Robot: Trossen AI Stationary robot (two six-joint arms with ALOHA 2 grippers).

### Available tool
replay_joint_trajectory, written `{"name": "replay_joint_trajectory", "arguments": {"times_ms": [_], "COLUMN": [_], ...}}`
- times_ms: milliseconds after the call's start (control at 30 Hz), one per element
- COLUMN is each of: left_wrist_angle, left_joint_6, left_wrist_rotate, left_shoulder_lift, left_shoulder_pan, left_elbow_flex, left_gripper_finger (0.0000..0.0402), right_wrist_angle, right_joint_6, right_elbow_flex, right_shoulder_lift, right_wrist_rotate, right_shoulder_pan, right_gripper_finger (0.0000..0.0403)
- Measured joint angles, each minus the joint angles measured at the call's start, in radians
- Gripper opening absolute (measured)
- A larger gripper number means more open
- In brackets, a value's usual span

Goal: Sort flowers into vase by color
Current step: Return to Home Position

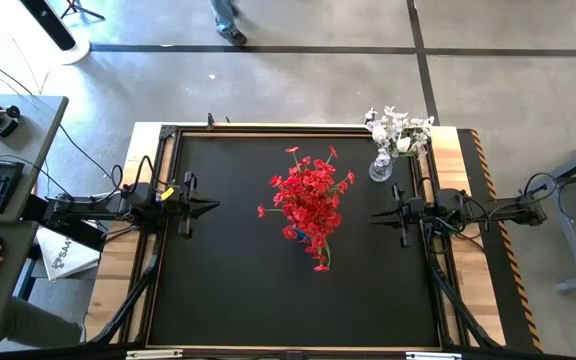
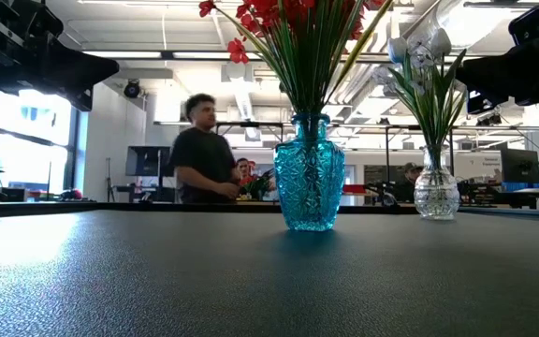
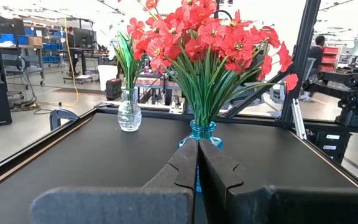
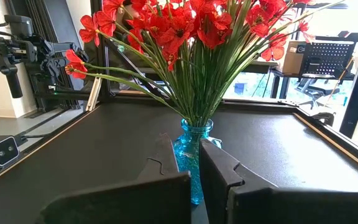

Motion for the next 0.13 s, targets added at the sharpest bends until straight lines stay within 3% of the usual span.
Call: {"name": "replay_joint_trajectory", "arguments": {"times_ms": [133], "left_wrist_angle": [0.0], "left_joint_6": [0.0], "left_wrist_rotate": [0.0], "left_shoulder_lift": [0.0], "left_shoulder_pan": [0.0], "left_elbow_flex": [0.0], "left_gripper_finger": [0.0], "right_wrist_angle": [0.0], "right_joint_6": [0.0], "right_elbow_flex": [0.0], "right_shoulder_lift": [0.0], "right_wrist_rotate": [0.0], "right_shoulder_pan": [0.0], "right_gripper_finger": [0.0]}}
